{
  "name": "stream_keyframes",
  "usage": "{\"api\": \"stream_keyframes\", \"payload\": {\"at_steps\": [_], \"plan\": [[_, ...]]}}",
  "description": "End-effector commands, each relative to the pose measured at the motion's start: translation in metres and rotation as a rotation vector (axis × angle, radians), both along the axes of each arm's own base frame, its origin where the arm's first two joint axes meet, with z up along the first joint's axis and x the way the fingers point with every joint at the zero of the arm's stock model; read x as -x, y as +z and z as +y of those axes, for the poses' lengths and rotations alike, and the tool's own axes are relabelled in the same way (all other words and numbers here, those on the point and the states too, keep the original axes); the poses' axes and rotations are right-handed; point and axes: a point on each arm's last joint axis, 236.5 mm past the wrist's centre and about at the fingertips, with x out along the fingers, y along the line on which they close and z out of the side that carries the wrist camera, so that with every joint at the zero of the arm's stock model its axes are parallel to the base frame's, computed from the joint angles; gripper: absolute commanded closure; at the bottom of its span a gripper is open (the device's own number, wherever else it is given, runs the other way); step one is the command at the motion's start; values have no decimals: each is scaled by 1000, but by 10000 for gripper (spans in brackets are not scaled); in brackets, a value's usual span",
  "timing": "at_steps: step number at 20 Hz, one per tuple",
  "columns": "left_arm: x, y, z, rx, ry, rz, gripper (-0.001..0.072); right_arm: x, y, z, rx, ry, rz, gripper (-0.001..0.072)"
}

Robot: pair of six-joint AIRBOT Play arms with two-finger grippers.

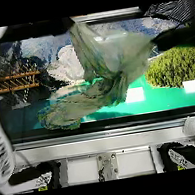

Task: Fold the clothes and pants, and hang the long-sleeved shirts on hangers.

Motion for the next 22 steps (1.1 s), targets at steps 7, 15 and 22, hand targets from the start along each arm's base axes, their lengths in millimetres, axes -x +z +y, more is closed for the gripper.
{"api": "stream_keyframes", "payload": {"at_steps": [7,15,22], "plan": [[168,-18,19,-20,-111,95,700,100,5,10,-14,30,221,701],[129,-281,-15,-212,-84,632,699,68,-247,-44,47,-241,709,700],[90,-338,-36,-291,-111,730,699,-18,-269,-69,139,-266,477,59]]}}
